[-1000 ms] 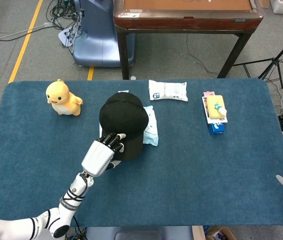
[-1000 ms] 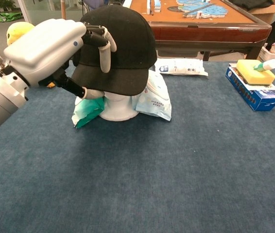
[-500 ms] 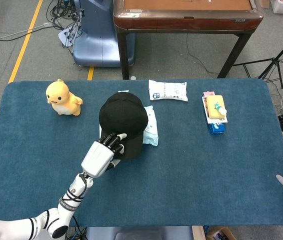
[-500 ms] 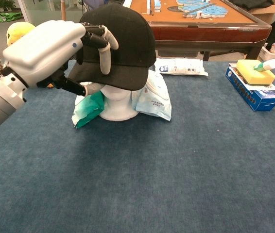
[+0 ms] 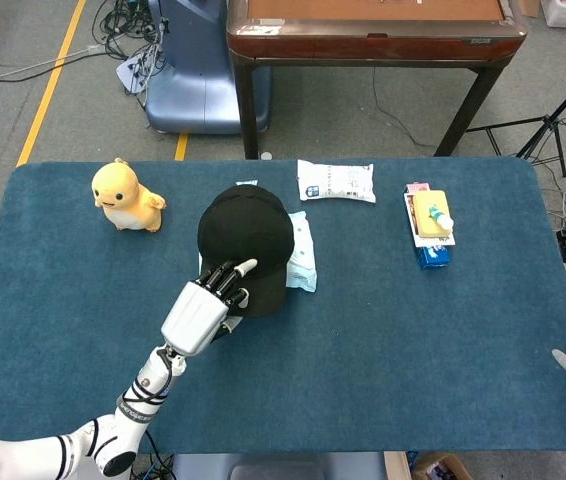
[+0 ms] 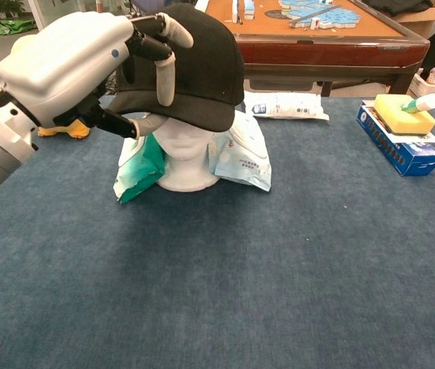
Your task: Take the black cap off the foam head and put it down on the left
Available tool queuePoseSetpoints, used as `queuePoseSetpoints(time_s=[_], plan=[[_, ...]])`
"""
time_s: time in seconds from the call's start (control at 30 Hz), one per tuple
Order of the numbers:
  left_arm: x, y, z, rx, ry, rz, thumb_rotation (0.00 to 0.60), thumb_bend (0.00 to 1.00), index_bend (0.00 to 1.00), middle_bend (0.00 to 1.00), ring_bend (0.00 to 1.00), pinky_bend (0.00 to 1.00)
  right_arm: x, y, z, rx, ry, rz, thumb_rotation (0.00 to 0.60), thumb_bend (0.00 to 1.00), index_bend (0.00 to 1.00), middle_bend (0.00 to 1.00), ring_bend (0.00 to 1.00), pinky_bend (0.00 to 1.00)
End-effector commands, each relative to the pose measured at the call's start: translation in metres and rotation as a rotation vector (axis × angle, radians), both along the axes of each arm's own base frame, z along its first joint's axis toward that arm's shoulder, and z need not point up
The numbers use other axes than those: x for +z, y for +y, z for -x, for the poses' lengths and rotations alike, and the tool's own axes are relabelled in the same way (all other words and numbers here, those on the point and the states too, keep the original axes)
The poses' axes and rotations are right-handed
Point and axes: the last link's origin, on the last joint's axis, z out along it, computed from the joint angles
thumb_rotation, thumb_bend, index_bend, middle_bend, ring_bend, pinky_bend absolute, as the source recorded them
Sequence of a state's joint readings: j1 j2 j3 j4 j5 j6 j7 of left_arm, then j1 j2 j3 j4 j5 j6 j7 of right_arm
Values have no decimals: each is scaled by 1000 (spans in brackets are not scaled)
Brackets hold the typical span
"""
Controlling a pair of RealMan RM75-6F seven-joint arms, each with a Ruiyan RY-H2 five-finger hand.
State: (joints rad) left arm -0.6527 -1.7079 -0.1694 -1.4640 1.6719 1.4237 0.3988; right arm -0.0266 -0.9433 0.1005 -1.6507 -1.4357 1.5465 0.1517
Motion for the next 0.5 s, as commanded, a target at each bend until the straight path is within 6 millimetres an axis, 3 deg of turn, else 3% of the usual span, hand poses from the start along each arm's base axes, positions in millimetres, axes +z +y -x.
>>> queuePoseSetpoints(time_s=[0.03, 0.5], plan=[[5, 1, -3, 5, -4, 1, 600, 309, 595, 188, 174, 425, 0, 0, 0, -1, 1, -1, 600, 80, 449, 448, 361, 548], [28, 8, -20, 78, 13, 51, 600, 321, 609, 187, 174, 419, -1, -2, 0, -7, 7, -8, 600, 79, 449, 448, 361, 548]])
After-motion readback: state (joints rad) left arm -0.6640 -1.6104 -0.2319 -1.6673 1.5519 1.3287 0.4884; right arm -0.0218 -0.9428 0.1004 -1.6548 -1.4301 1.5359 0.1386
